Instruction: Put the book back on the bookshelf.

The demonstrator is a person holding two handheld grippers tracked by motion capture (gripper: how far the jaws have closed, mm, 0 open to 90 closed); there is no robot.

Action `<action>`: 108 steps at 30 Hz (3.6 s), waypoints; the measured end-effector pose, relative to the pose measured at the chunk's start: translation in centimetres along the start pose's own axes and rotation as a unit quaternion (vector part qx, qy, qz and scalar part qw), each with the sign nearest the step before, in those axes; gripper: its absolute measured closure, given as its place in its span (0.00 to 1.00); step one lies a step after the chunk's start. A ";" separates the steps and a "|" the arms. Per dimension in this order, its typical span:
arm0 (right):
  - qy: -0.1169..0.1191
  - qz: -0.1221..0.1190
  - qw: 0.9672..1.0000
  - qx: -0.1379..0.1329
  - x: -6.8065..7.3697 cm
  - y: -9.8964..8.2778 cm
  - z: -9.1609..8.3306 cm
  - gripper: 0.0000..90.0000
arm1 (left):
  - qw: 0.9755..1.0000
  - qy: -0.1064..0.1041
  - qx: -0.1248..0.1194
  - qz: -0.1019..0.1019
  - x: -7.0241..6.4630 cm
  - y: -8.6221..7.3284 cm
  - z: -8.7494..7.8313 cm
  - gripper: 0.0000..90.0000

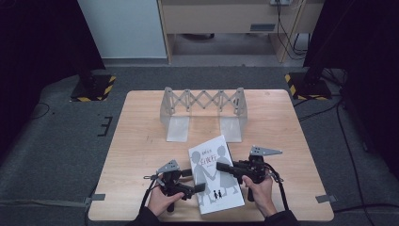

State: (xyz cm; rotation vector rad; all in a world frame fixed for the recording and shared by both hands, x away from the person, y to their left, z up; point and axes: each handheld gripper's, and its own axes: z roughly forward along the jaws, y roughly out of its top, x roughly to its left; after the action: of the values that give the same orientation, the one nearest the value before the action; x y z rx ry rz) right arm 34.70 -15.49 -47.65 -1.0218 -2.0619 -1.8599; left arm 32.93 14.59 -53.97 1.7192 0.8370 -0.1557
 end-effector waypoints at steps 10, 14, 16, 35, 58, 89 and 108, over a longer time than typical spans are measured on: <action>-0.025 0.002 0.999 0.036 -1.0 -0.1 0.3 0.81 | 0.998 -0.010 0.038 -0.052 0.7 -0.2 0.6 0.00; -0.055 -0.014 0.998 0.039 -1.4 -0.4 0.2 0.78 | 0.997 0.001 0.044 -0.055 0.6 -0.2 0.7 0.00; -0.071 -0.037 0.996 0.038 -1.4 -0.6 0.1 0.75 | 0.997 0.005 0.043 -0.057 0.6 -0.2 0.8 0.01; -0.194 -0.020 0.977 0.086 -3.2 -2.7 0.4 0.41 | 0.997 0.032 0.046 -0.048 0.3 -0.2 0.8 0.11; -0.182 0.020 0.979 0.084 -3.2 -3.6 0.8 0.35 | 0.997 0.035 0.045 -0.049 0.3 -0.2 0.8 0.11; -0.111 -0.032 0.993 0.011 -1.5 -2.5 1.5 0.49 | 0.999 -0.005 0.000 -0.052 -0.3 1.5 -0.5 0.32; -0.105 -0.030 0.994 -0.021 -2.0 -2.0 0.5 0.54 | 0.999 0.011 -0.025 -0.025 -1.1 3.6 0.0 0.38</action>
State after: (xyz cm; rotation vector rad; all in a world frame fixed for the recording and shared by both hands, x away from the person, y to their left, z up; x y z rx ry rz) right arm 35.18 -15.76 -50.43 -1.2285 -2.1998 -1.9043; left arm 34.28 13.83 -50.57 1.6568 0.8938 -0.1478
